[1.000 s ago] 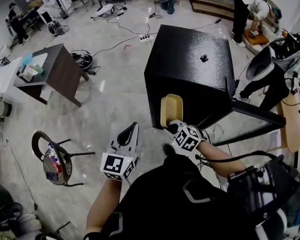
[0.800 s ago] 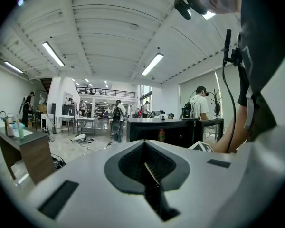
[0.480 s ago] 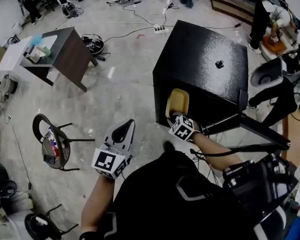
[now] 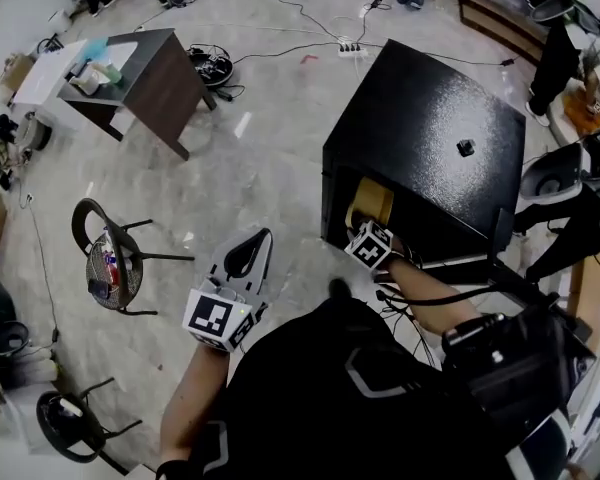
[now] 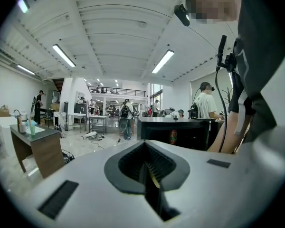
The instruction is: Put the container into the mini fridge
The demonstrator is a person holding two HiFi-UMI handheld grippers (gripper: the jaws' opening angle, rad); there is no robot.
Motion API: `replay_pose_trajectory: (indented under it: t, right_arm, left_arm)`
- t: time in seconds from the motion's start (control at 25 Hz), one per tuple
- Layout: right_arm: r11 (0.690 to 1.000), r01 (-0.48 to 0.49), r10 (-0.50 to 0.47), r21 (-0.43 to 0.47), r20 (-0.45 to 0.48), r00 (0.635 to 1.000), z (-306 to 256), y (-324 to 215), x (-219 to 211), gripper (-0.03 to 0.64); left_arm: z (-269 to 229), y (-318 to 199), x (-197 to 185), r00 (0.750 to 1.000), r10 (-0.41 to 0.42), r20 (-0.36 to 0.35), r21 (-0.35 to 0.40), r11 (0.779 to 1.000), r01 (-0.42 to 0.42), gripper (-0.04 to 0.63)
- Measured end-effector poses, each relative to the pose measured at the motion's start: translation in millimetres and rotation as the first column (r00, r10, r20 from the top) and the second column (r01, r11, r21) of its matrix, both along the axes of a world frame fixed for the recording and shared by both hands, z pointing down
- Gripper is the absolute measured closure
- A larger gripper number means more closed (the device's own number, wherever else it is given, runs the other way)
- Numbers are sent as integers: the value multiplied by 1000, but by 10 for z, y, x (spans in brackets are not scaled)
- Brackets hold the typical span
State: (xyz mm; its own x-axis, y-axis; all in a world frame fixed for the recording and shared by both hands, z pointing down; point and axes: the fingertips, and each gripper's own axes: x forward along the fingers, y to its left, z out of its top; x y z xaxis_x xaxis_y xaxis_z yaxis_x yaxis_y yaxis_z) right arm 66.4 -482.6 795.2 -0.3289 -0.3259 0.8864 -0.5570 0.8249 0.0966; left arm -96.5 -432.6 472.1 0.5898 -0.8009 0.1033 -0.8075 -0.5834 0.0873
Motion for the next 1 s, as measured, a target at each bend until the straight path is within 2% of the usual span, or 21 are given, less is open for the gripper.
replay_pose_trajectory:
  t: [0.2,0.32,0.52,0.72,1.0]
  right_arm:
    - [999,-12,10,-39,-41,999,103,-98,75,595]
    - [1000,-1,0,-17,-42,999,142,-200,23,595]
    - [1000,-3,1,-21,-99,995,210,-239,51,594]
    - [1000,-17,19,23,-113,993,201,-319,39,594]
    - [997,-22,30,78,-99,995,207,-423,4,595]
  left_arm:
    - [102,-107,-1,993,-115,5,-36,993,115,589]
    - [152,-116,84,996,-92,15,-43,995,93,589]
    - [167,-165,184,997,-76,26,-48,996,77,589]
    - [185,-244,270,996,-92,-1,-59,994,92,589]
    - [376,-268,509,999,-52,-3,-63,997,52,589]
